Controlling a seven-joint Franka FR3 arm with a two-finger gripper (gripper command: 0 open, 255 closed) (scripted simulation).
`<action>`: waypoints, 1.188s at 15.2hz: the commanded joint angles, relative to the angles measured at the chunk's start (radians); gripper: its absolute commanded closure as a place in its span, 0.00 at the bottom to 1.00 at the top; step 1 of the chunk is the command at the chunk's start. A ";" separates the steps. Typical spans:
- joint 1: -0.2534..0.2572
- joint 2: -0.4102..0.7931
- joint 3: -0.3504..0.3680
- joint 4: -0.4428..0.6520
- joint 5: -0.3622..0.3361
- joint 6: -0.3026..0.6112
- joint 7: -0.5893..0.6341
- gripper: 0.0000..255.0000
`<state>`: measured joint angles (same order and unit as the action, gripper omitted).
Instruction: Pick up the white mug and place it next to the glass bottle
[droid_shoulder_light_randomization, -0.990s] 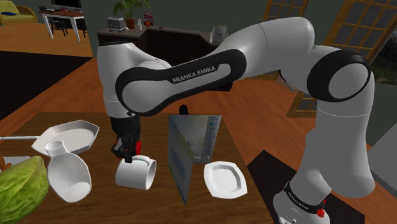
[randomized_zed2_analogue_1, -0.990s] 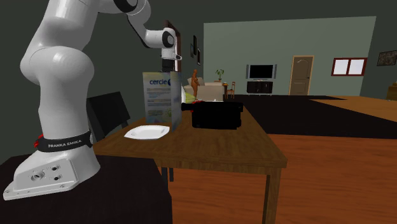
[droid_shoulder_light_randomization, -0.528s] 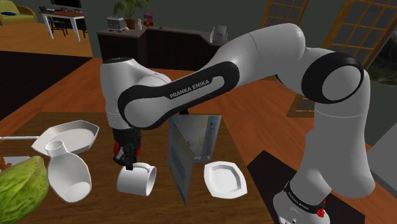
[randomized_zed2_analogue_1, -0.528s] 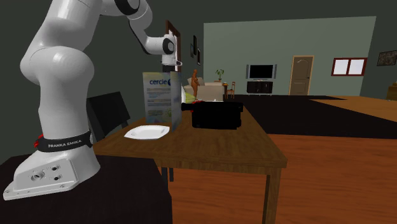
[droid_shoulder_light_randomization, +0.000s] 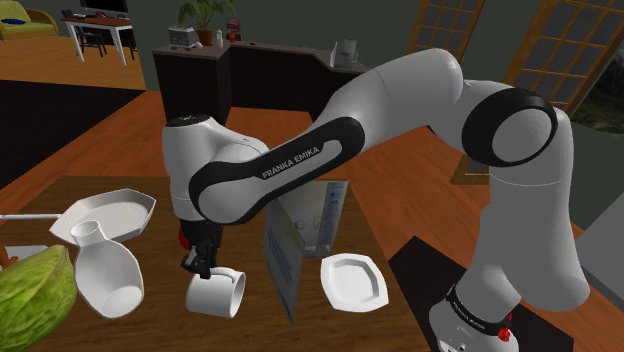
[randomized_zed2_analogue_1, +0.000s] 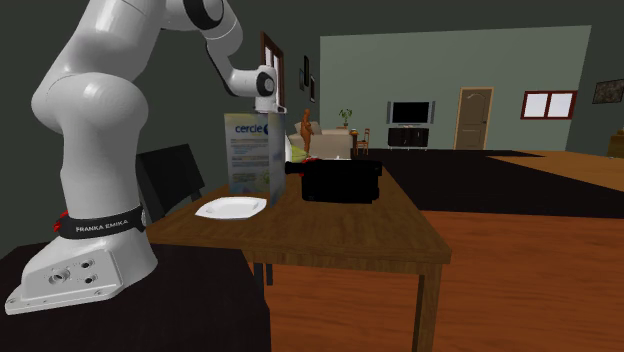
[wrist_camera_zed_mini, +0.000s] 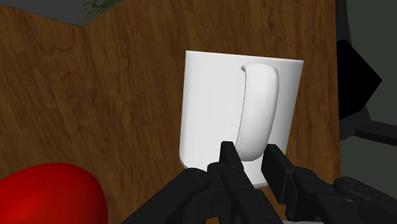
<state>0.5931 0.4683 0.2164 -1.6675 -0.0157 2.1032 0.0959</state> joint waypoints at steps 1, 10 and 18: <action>0.001 0.011 -0.001 -0.018 -0.002 0.030 0.000 1.00; 0.001 0.011 -0.001 -0.018 -0.002 0.030 0.000 0.00; -0.006 -0.029 0.002 0.026 0.006 -0.054 -0.005 0.00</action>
<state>0.5912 0.4554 0.2177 -1.6509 -0.0130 2.0760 0.0943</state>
